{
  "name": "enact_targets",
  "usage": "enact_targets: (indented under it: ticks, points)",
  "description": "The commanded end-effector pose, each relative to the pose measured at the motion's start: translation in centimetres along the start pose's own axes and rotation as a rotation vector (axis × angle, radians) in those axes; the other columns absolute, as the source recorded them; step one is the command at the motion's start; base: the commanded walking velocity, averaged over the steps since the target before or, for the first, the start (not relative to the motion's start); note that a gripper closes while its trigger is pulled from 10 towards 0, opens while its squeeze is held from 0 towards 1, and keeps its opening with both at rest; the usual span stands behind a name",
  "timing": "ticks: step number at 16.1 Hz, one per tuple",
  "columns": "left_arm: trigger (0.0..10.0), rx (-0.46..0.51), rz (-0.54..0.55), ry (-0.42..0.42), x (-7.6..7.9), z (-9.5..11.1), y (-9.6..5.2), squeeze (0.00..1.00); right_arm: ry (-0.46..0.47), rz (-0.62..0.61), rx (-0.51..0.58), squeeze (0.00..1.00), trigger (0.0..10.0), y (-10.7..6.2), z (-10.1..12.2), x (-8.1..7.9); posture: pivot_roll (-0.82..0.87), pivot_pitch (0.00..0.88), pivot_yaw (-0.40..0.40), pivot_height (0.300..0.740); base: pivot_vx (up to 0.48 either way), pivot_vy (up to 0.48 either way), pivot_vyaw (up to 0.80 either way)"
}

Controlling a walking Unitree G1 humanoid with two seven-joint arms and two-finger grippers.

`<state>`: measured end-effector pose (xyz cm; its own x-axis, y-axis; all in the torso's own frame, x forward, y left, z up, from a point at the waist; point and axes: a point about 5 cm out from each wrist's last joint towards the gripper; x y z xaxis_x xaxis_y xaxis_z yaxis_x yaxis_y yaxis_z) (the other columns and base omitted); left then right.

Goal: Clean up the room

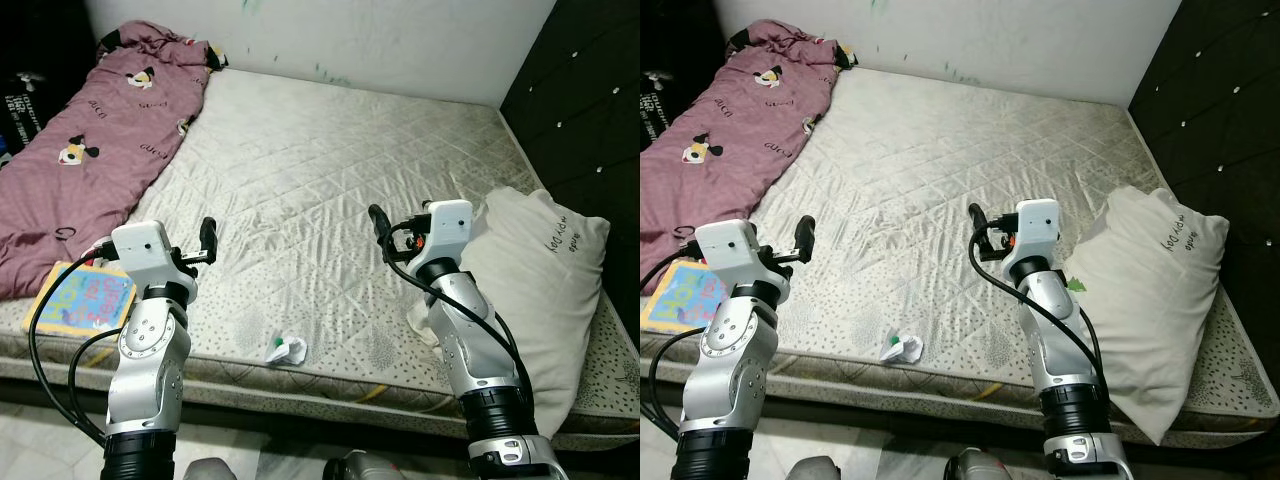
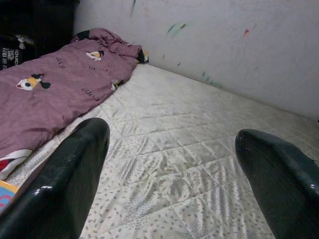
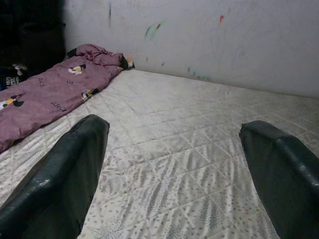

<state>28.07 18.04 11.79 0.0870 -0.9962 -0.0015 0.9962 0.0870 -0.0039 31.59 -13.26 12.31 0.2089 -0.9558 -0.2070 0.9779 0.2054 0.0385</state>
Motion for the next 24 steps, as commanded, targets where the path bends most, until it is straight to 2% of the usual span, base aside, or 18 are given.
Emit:
enact_targets:
  ticks: [1, 6, 8, 10, 14, 17, 19, 24]
  points:
    - [10.0, 0.000, -0.021, -0.001, 0.3, 0.2, 0.1, 0.00, 0.005, -0.009, 0.011, 0.00, 10.0, -0.1, 0.4, 0.3, 0.06, 0.024, -0.088, 0.740, 0.000, 0.000, 0.00]
    - [10.0, -0.001, -0.024, -0.011, 0.3, 0.4, 0.1, 0.00, 0.022, -0.029, -0.010, 0.00, 10.0, -0.1, 0.6, 0.2, 0.06, 0.050, -0.091, 0.740, 0.000, 0.000, -0.64]
    - [10.0, 0.013, -0.012, 0.053, 0.3, 0.8, 0.1, 0.00, 0.039, -0.014, 0.003, 0.00, 10.0, -0.1, 1.2, -0.6, 0.06, 0.050, -0.091, 0.740, 0.000, 0.000, -0.80]
    - [10.0, 0.008, -0.029, 0.012, 0.3, 0.6, -0.1, 0.00, 0.040, -0.004, -0.001, 0.00, 10.0, -0.1, 1.2, -0.9, 0.06, 0.057, -0.090, 0.740, 0.000, 0.000, 0.00]
    - [10.0, 0.010, 0.036, 0.060, -0.6, 1.0, -0.9, 0.00, 0.075, -0.014, -0.016, 0.00, 10.0, -0.3, 1.7, -1.1, 0.06, 0.069, -0.087, 0.740, 0.000, 0.000, 0.00]
    - [10.0, -0.005, 0.062, 0.051, -1.3, 0.8, -2.3, 0.00, 0.108, -0.016, -0.002, 0.00, 10.0, -1.1, 1.8, -1.3, 0.06, 0.071, -0.085, 0.740, 0.000, 0.000, 0.00]
    - [10.0, -0.038, 0.070, 0.034, -1.2, -0.1, -3.0, 0.00, 0.086, -0.040, -0.025, 0.00, 10.0, -2.1, 0.4, -0.8, 0.06, 0.068, -0.086, 0.740, 0.000, 0.000, 0.00]
    - [10.0, -0.060, 0.048, -0.003, -1.1, -0.4, -2.8, 0.00, 0.105, -0.054, -0.046, 0.00, 10.0, -2.3, 0.1, -0.6, 0.05, 0.065, -0.083, 0.740, 0.000, 0.057, 0.00]
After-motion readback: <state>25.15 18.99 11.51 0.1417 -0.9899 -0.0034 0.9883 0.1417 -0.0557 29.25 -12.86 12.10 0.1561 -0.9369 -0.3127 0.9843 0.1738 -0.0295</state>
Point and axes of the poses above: a point about 5 cm out from each wrist's last joint towards the gripper, its own y axis pointing out of the wrist towards the gripper, its own z axis along the axis of the wrist's last joint, x = y × z, and after that the axes turned 9 degrees about y, right-handed
